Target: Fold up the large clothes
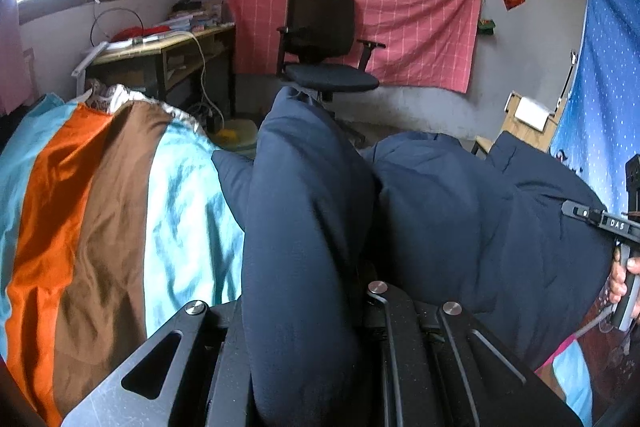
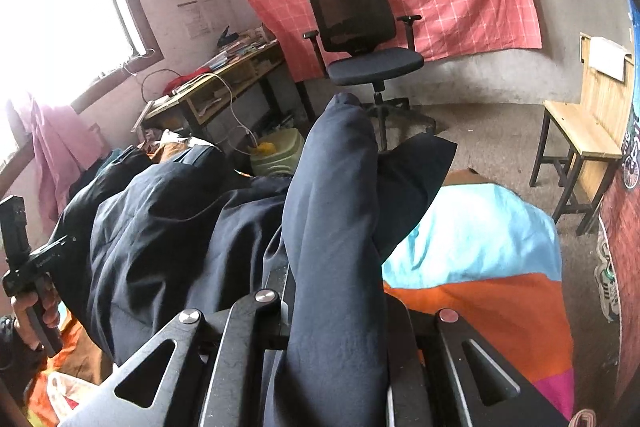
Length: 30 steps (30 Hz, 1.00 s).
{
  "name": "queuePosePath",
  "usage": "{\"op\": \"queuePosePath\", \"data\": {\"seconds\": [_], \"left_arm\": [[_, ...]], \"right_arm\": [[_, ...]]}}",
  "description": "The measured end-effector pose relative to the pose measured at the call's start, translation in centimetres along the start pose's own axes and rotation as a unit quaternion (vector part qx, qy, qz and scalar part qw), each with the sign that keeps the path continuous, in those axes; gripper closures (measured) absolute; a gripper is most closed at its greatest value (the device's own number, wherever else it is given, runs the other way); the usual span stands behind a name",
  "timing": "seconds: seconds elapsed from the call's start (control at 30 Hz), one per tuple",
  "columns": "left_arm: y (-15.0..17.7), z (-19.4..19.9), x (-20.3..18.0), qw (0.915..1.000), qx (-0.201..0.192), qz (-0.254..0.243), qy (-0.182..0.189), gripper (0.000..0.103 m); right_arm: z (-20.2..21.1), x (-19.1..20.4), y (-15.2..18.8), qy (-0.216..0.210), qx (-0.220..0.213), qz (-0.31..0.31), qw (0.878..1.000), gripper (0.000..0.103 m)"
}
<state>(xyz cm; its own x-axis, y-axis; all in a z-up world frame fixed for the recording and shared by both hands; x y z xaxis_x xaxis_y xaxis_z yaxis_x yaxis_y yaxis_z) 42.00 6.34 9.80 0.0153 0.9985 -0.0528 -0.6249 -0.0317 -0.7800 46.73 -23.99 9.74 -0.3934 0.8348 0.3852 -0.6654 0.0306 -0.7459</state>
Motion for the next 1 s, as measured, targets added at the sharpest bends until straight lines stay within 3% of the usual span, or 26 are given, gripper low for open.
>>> {"op": "queuePosePath", "data": {"seconds": [0.17,0.37,0.57,0.73,0.83,0.9,1.0], "left_arm": [[3.9,-2.8,0.4,0.9992,0.040,0.002,-0.002,0.094],[9.0,-5.2,0.6,0.9981,0.059,-0.016,-0.009,0.092],[11.8,-6.1,2.0,0.9961,0.086,0.004,-0.021,0.079],[12.8,-6.8,3.3,0.9931,0.108,0.042,-0.021,0.064],[13.2,-7.0,3.8,0.9910,0.119,0.054,-0.028,0.056],[13.2,-7.1,3.9,0.9893,0.129,0.058,-0.035,0.050],[13.3,-6.6,3.9,0.9880,0.133,0.064,-0.045,0.046]], "right_arm": [[-1.3,-0.5,2.9,0.011,0.022,-0.002,1.000,0.091],[-4.4,-2.5,9.1,0.078,0.070,0.024,0.994,0.090],[-4.7,-5.4,11.7,0.098,0.093,-0.008,0.991,0.077],[-4.9,-7.4,13.1,0.095,0.096,-0.065,0.989,0.053],[-4.8,-7.7,13.2,0.097,0.101,-0.068,0.988,0.047],[-4.6,-7.6,13.4,0.099,0.101,-0.066,0.988,0.037],[-4.2,-7.5,13.5,0.105,0.093,-0.065,0.988,0.033]]}}
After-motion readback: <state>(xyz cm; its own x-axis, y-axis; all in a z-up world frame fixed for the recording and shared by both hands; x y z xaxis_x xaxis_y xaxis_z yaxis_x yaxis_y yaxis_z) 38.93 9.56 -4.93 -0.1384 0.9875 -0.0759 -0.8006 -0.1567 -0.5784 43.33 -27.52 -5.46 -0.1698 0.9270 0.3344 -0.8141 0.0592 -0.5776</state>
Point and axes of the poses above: each gripper's, at about its wrist camera, not at the fingertips, and z roughly against the way its jaws point, x to its left, y to its underside, the point moved 6 cm from there along -z, roughly the way its jaws point, and after that the axes turned 7 degrees about -y, right-handed, at the moved point
